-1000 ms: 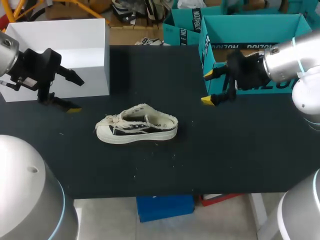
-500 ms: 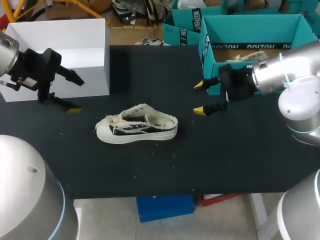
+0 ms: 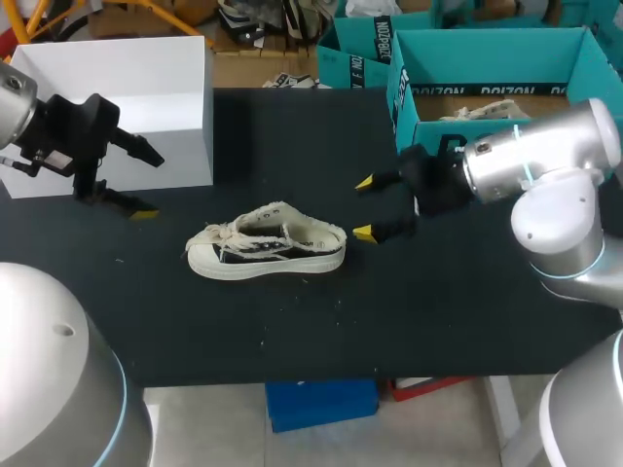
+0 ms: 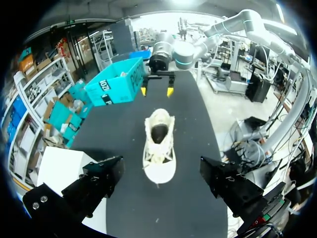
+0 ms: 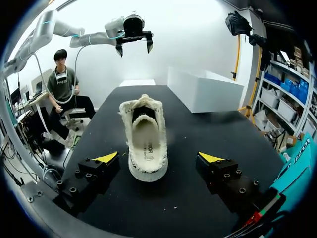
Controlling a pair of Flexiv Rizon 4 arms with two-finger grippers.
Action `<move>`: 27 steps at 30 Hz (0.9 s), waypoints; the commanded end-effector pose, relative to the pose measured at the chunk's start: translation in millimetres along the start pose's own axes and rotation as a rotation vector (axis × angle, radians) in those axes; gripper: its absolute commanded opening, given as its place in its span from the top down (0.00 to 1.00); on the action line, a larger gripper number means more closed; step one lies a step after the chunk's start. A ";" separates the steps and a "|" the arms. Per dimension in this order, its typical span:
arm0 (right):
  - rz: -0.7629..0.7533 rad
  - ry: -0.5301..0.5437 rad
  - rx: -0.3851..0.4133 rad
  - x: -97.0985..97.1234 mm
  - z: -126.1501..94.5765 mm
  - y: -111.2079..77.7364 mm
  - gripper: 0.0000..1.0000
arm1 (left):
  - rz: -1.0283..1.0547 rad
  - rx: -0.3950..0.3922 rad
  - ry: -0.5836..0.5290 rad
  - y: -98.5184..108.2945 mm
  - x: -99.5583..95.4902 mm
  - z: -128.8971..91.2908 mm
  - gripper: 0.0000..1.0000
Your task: Take the shoe out of the shoebox, open the shoe tongue, remove and reinsert the insole, then place the shoe into the shoebox
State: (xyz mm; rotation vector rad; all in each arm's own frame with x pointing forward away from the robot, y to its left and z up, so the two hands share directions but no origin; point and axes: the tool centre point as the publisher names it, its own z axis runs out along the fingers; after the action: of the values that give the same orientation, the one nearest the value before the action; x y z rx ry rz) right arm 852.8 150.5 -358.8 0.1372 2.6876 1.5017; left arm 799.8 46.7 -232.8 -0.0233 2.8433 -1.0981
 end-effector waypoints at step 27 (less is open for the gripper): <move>0.035 0.032 -0.063 13.6 65.7 -14.1 0.00 | 0.003 0.001 -0.003 0.9 0.6 0.9 0.00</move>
State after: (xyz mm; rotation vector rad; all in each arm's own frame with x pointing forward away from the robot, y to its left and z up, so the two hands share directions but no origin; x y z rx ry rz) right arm 840.9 194.6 -400.4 0.1583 2.6706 1.6093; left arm 799.8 46.7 -232.8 -0.0232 2.8433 -1.0982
